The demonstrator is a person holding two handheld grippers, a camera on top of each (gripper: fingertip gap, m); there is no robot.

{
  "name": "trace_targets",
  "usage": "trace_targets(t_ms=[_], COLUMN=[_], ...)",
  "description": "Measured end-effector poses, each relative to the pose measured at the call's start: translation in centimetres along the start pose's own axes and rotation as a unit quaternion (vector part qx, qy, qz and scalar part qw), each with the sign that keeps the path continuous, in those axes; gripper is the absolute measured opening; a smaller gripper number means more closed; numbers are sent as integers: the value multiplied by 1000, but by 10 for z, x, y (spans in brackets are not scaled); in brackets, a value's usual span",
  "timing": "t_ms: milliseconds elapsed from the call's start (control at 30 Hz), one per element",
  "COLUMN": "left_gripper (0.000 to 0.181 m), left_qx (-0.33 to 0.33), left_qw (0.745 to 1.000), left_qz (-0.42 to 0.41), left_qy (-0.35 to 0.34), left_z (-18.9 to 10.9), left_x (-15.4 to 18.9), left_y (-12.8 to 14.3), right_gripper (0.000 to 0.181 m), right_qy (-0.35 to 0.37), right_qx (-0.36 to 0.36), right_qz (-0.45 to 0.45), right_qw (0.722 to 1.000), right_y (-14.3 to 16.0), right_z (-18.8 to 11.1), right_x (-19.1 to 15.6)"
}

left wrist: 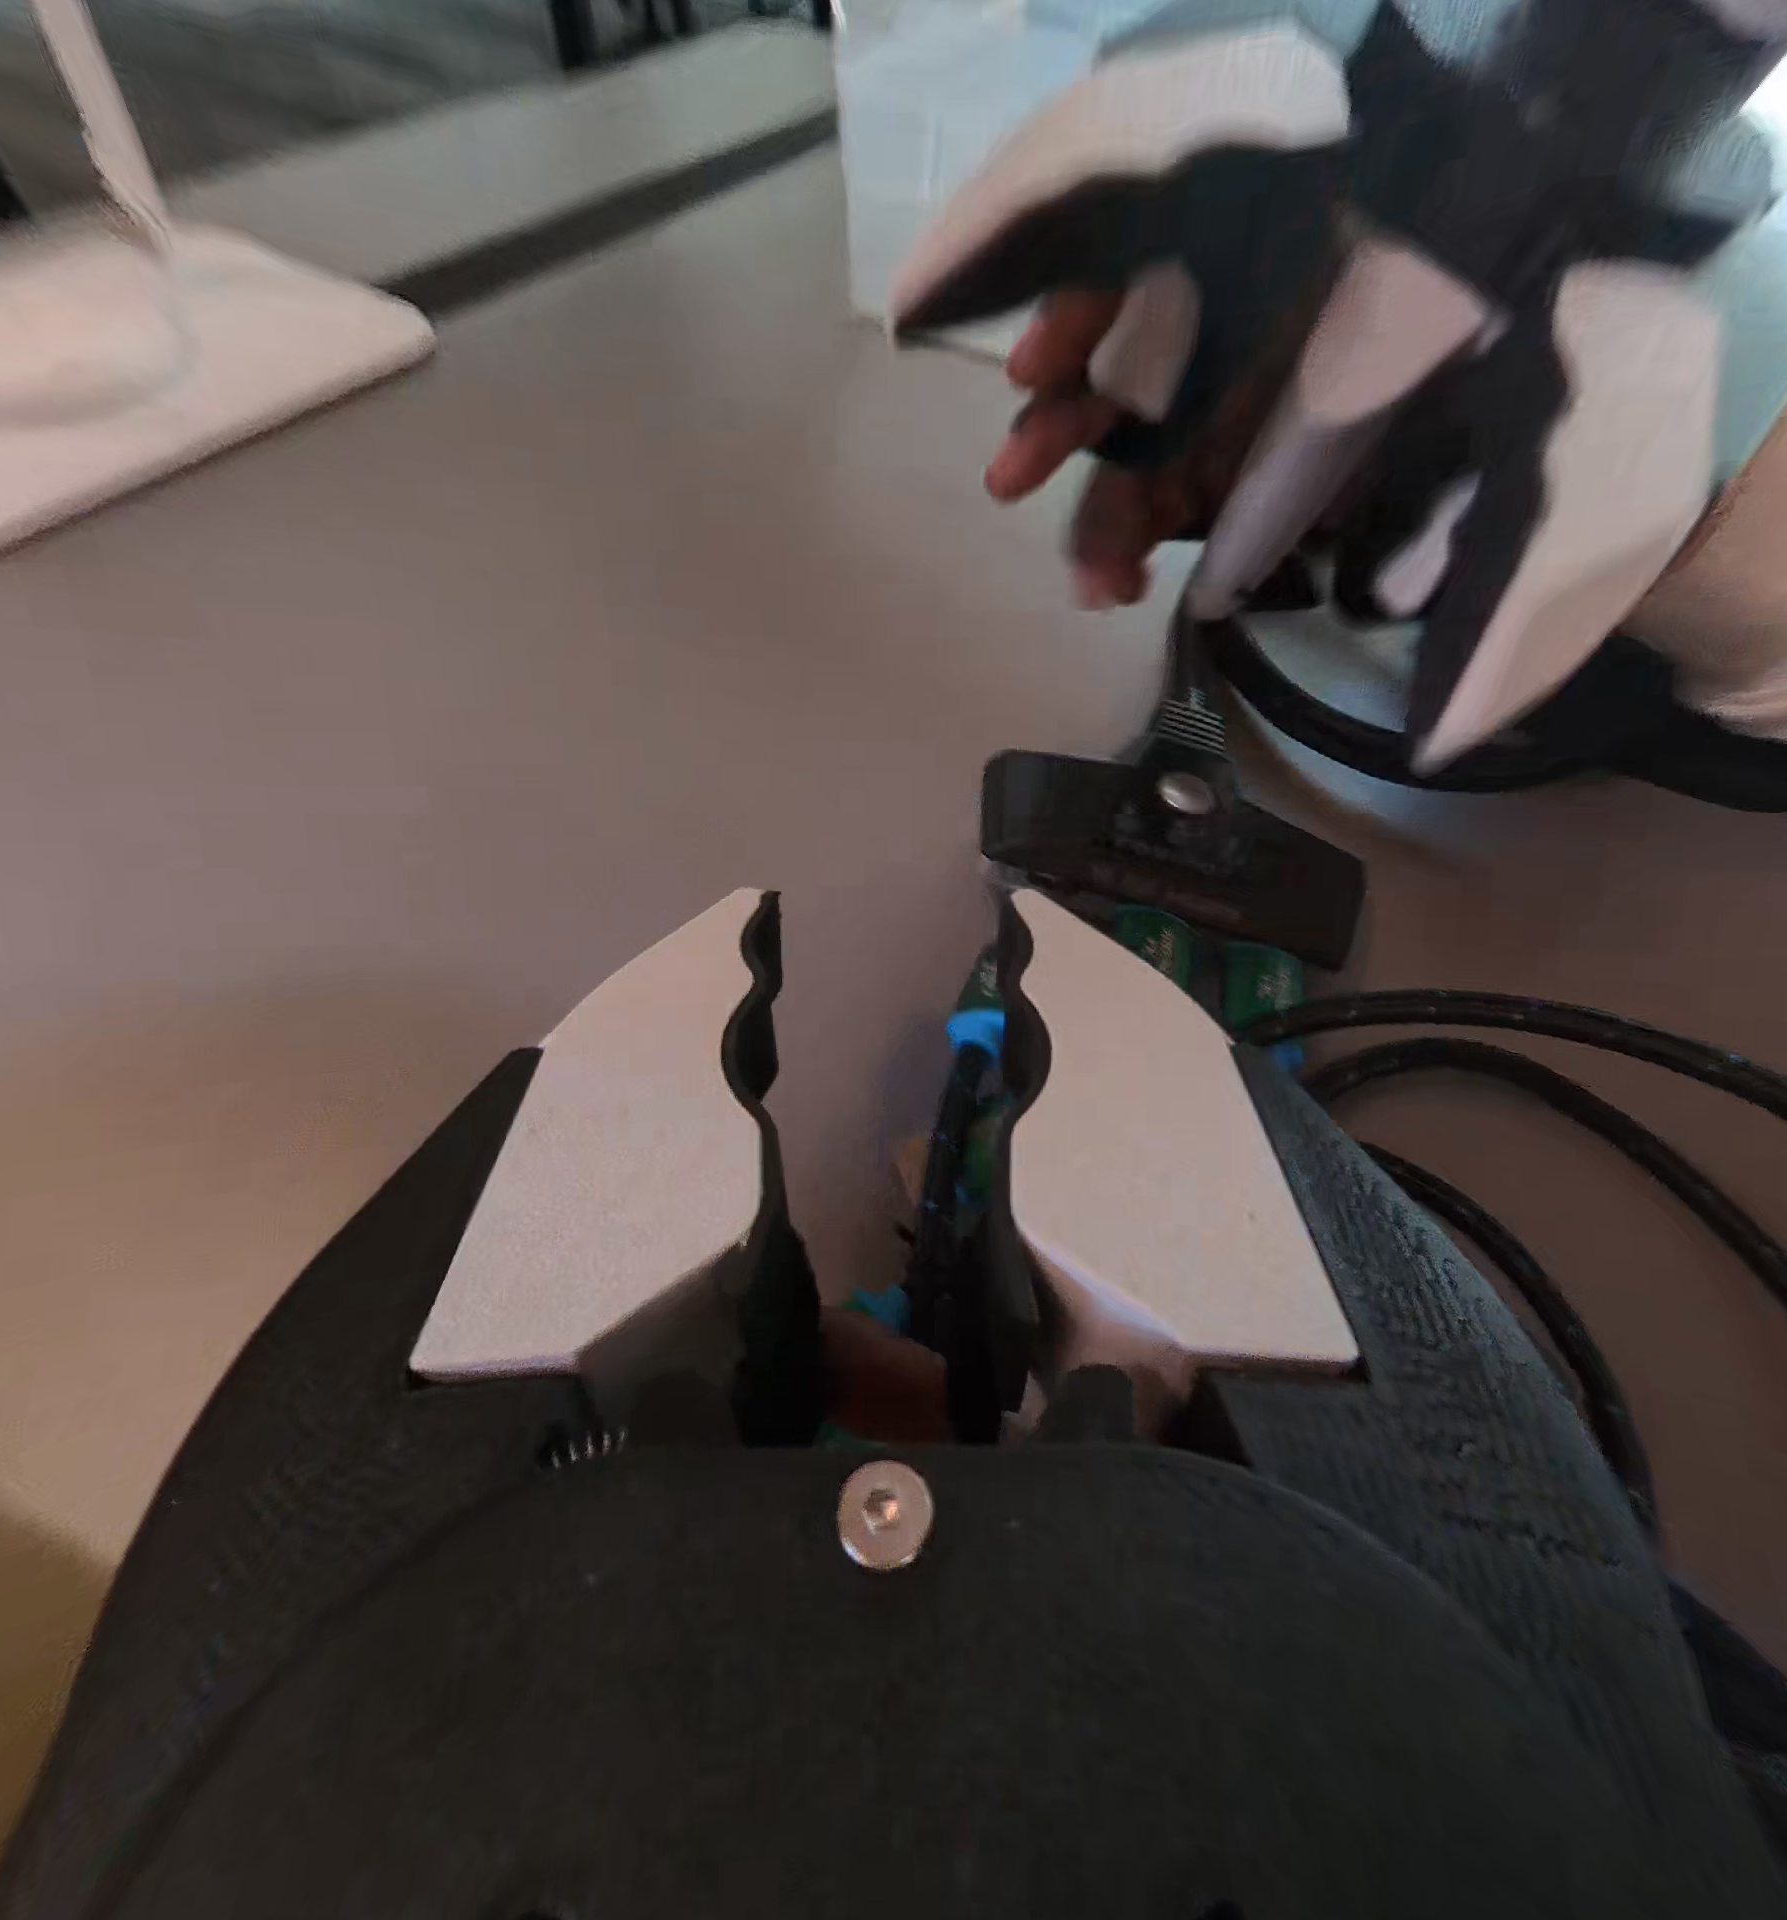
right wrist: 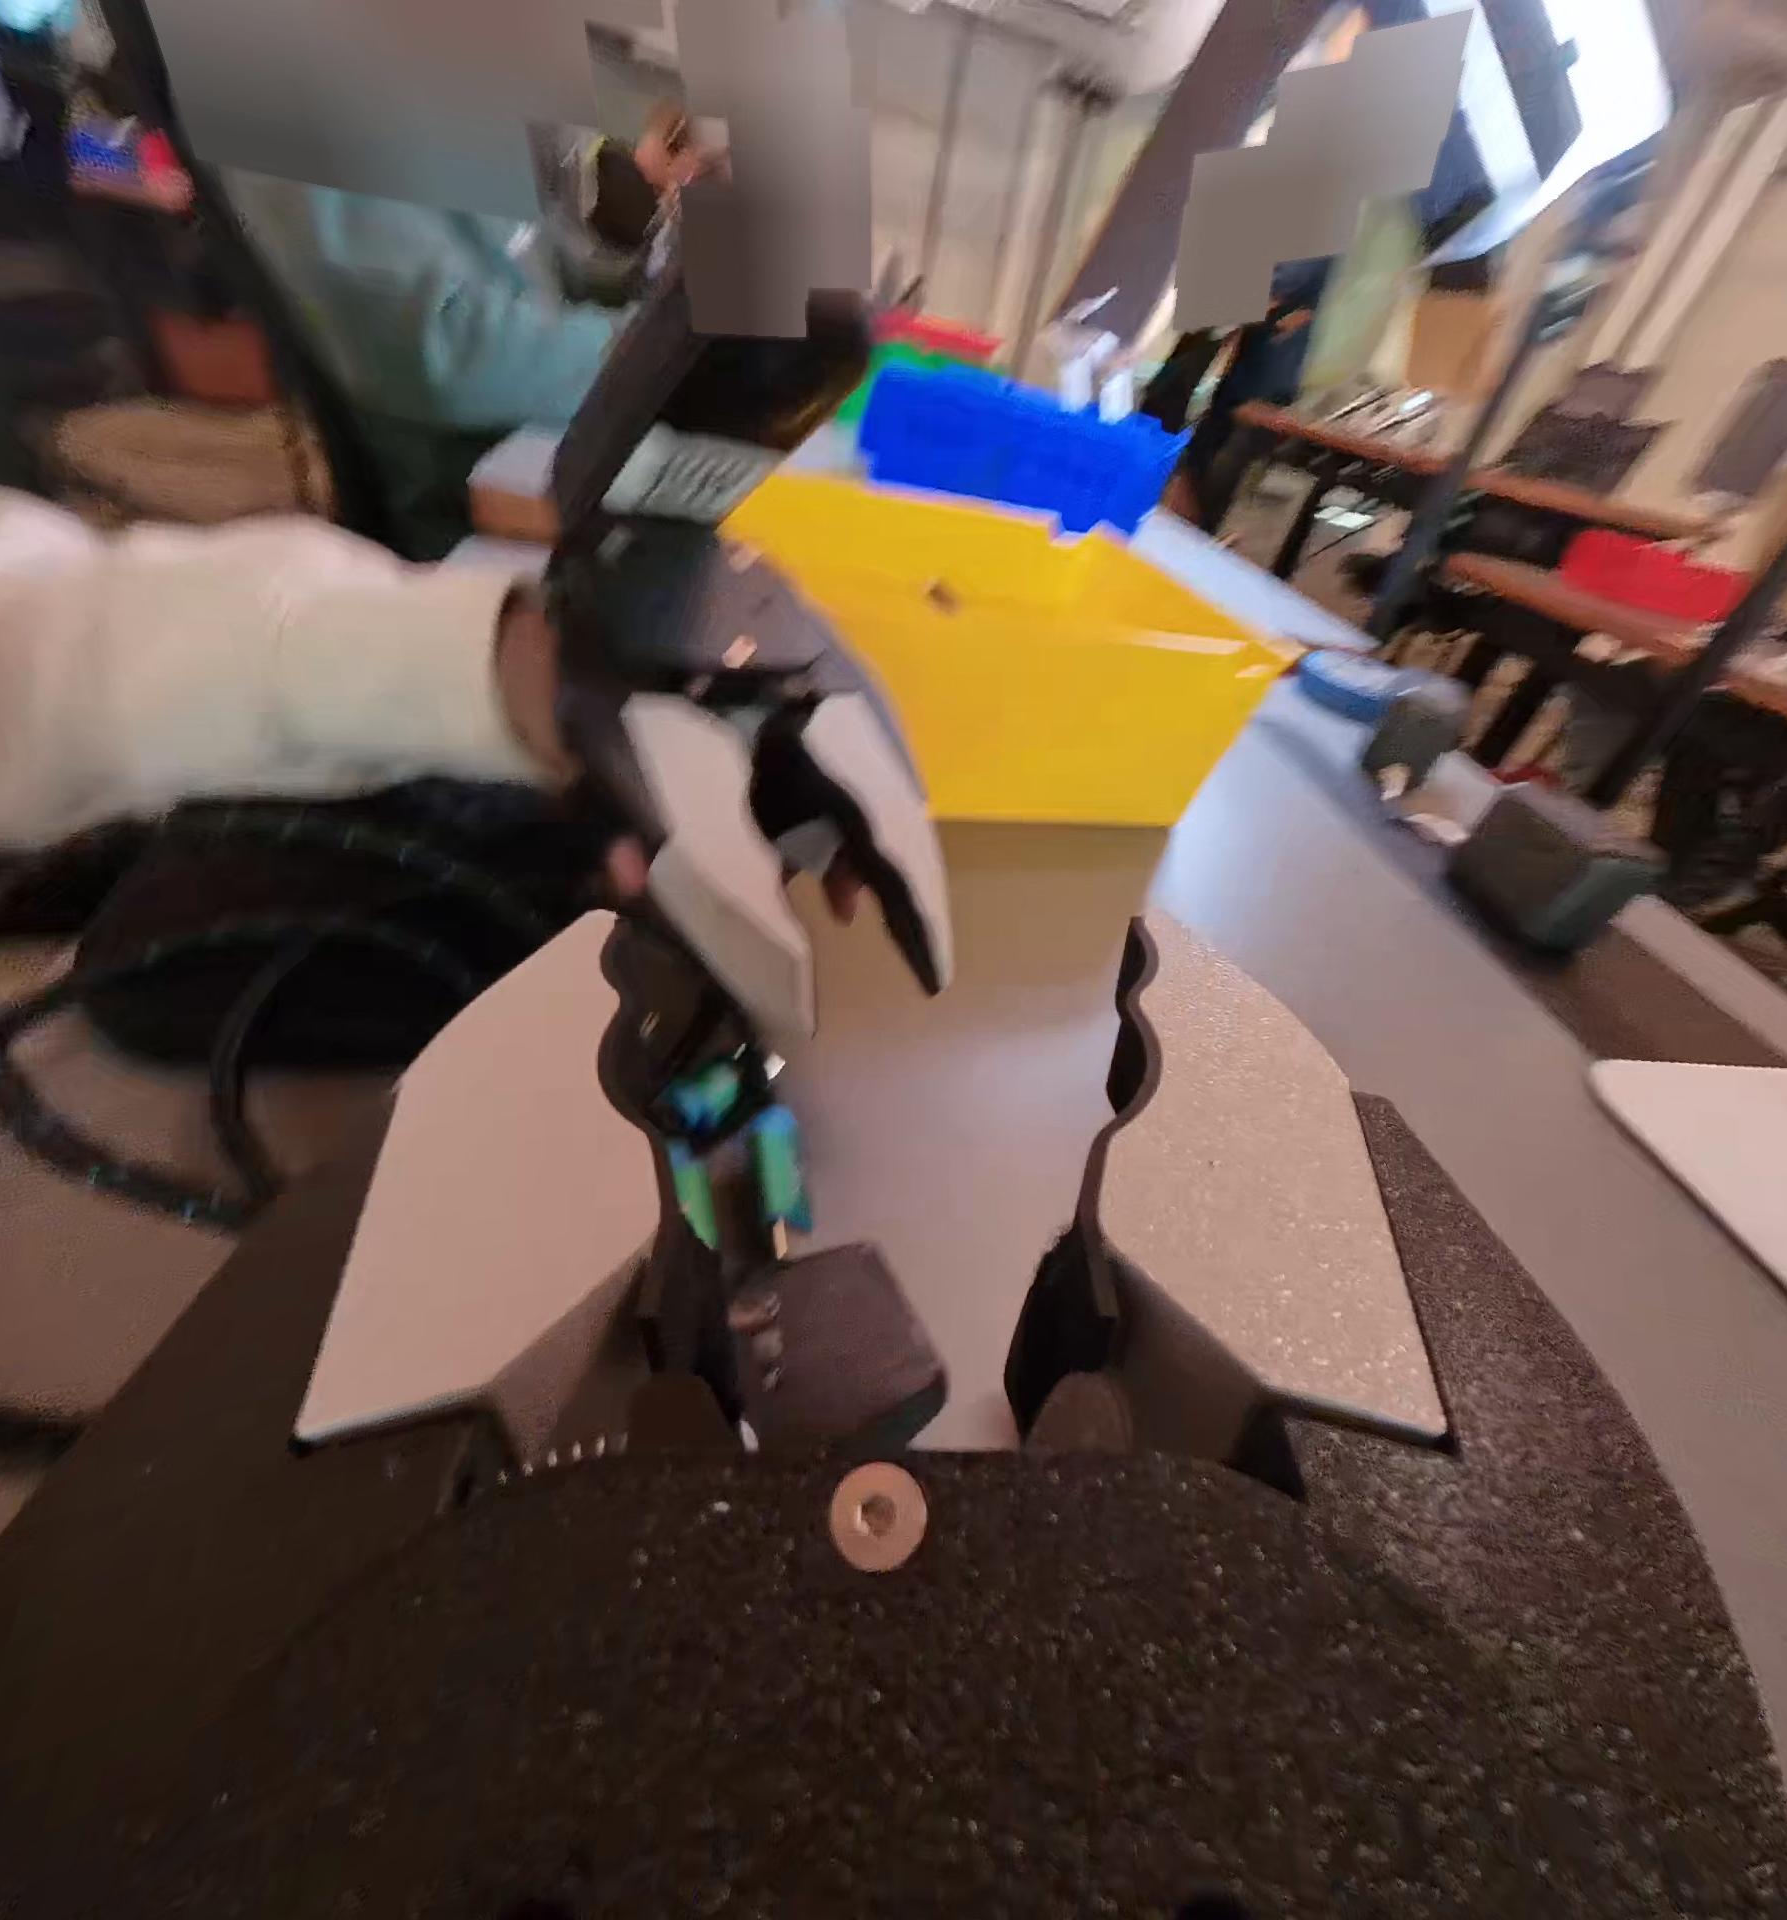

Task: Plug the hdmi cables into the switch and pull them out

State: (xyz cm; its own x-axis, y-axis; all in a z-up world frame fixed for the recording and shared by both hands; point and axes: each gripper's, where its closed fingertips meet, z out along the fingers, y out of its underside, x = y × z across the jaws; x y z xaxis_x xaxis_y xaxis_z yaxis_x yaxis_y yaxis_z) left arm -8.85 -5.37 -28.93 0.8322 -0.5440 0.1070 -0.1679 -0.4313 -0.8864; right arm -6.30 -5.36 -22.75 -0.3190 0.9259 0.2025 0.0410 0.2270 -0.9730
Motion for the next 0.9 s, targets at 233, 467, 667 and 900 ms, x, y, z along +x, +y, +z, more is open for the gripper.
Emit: trace_targets(t_ms=[233, 467, 667, 900], left_gripper=[40, 30, 7, 7], left_qx=[-73, -124, -140, -14], left_qw=[997, 991, 987, 970], left_qz=[-13, 2, 53, 240], left_qy=[24, 51, 53, -36], left_z=[0, 8, 3, -3], left_x=[3, 14, 15, 15], left_y=[26, 43, 46, -1], right_gripper=[101, 147, 103, 57], right_qy=[21, 201, 146, 9], right_qx=[-38, 163, 132, -69], right_qz=[-31, 11, 42, -178], right_qw=[999, 966, 979, 982], right_y=[9, -50, -38, 14], right_z=[2, -41, -39, -1], right_x=[6, 60, 53, -7])
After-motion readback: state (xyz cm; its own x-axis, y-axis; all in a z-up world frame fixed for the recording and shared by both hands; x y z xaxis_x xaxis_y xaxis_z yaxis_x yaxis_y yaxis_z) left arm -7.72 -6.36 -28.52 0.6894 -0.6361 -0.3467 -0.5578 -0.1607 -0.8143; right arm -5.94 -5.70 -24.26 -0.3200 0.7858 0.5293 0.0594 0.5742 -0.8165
